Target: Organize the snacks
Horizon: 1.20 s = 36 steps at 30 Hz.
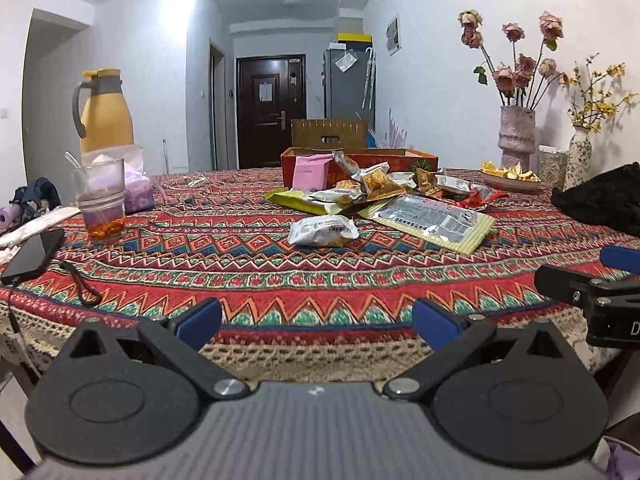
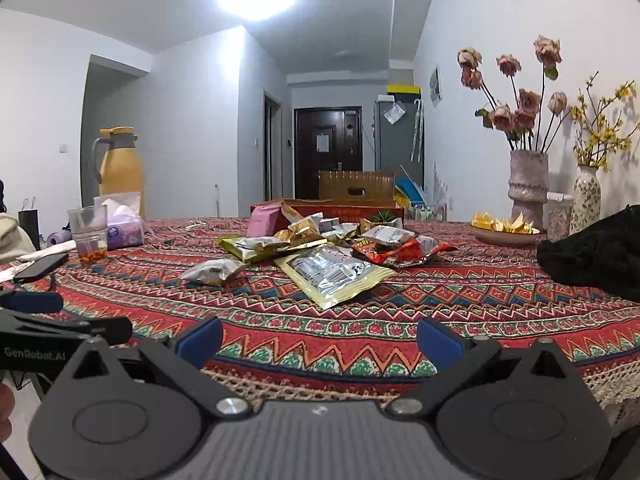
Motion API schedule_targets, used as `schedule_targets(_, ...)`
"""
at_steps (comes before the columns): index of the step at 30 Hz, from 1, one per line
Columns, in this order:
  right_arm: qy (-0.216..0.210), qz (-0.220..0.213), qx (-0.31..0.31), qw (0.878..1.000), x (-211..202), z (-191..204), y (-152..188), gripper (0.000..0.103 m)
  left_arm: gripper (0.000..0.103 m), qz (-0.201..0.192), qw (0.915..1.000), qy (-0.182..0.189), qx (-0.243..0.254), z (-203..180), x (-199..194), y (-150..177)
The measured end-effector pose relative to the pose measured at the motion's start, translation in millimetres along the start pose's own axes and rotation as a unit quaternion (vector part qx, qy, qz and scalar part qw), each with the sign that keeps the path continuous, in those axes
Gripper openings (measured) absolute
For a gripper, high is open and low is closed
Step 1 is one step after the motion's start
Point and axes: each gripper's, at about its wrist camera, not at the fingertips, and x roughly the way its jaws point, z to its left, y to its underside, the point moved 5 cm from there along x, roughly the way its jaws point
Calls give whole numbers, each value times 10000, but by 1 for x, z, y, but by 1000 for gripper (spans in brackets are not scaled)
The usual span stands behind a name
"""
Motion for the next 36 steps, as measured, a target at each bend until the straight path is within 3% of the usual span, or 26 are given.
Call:
schedule_targets(11, 128, -5, 269, 9996, 58, -23, -39, 103, 103, 95, 9999, -30, -106, 8, 55, -44)
schedule_targets(18, 325, 97, 338, 9989, 104, -41, -62, 103, 103, 372, 9990, 240, -68, 2, 106, -71)
schedule_targets(24, 331, 309, 456, 9979, 143, -54, -74, 102, 99, 875, 9954, 385, -97, 3, 157, -80)
schedule_targets(28, 294, 461, 600, 9967, 173, -65, -84, 101, 91, 1377, 9884, 534, -342, 11, 188, -76)
schedule_targets(30, 242, 568, 685, 9957, 194, -73, -91, 97, 82, 1583, 9840, 634, -525, 16, 199, -74)
schedule_targets(32, 249, 753, 725, 9942, 217, -79, -96, 94, 63, 1593, 9832, 639, -619, 20, 204, -74)
schedule_targets(33, 248, 815, 778, 9933, 230, -83, -100, 93, 61, 1575, 9837, 623, -599, 20, 205, -74)
schedule_targets(34, 252, 889, 813, 9924, 242, -86, -103, 92, 51, 1569, 9837, 635, -606, 21, 207, -75)
schedule_targets(35, 265, 930, 860, 9916, 253, -90, -106, 91, 32, 1596, 9831, 648, -619, 22, 208, -75)
schedule_targets(36, 283, 946, 880, 9912, 264, -94, -108, 91, 31, 1625, 9826, 653, -622, 22, 210, -75)
